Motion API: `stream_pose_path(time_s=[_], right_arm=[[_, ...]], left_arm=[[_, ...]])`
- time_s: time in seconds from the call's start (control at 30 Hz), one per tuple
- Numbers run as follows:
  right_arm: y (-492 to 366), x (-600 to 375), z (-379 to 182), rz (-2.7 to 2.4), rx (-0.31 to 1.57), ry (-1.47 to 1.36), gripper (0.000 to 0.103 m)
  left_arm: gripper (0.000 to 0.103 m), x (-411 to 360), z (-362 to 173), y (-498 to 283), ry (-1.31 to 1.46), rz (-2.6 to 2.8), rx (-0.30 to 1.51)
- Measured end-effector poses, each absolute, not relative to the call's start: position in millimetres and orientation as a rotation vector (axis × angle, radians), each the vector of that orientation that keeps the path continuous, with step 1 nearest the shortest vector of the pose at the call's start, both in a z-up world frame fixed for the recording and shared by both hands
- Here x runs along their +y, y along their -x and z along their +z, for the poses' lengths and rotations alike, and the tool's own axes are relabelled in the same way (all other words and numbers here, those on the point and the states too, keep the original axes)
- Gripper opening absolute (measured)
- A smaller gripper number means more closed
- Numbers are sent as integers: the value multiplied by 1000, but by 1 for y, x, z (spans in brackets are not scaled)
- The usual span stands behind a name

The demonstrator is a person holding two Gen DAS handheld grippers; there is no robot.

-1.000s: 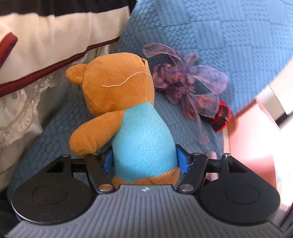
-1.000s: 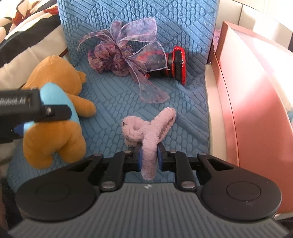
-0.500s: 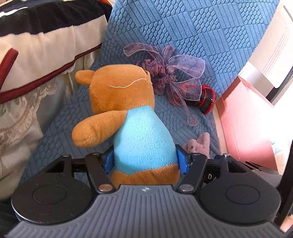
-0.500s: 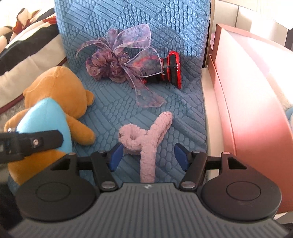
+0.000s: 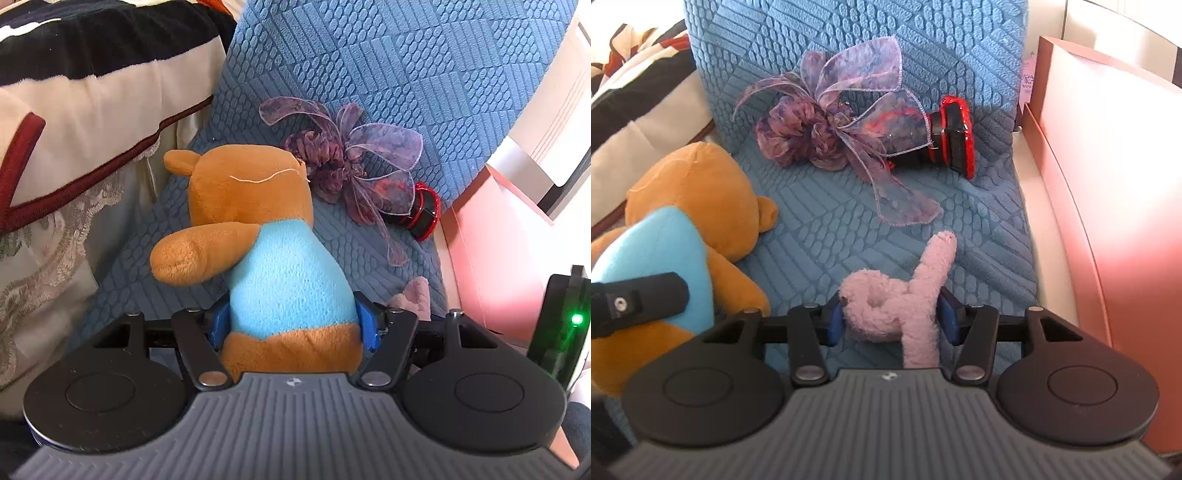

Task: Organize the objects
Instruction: 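Carry teddy bear over pink box with left tool while right tool carries bunny there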

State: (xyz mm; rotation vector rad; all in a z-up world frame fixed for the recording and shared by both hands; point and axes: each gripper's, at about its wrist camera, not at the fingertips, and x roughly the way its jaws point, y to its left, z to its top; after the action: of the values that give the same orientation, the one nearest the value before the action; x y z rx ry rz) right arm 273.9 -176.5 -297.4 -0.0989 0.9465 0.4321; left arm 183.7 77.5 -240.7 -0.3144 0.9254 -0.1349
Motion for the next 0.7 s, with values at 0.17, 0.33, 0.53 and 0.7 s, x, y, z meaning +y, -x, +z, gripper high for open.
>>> stream_pose_path(time_s=[0.17, 0.33, 0.53, 0.7], right_arm=[[-262, -193, -272, 433, 947, 97, 54], [-245, -208, -239, 451, 930, 109, 54], [-225, -234, -202, 481, 925, 51, 54], [-216, -253, -177, 496, 914, 17, 54]], left_arm=[[70, 64, -234, -173, 282, -170, 913], [70, 56, -222, -160, 307, -197, 921], [69, 52, -205, -137, 339, -190, 923], [69, 45, -180, -122, 367, -186, 911]])
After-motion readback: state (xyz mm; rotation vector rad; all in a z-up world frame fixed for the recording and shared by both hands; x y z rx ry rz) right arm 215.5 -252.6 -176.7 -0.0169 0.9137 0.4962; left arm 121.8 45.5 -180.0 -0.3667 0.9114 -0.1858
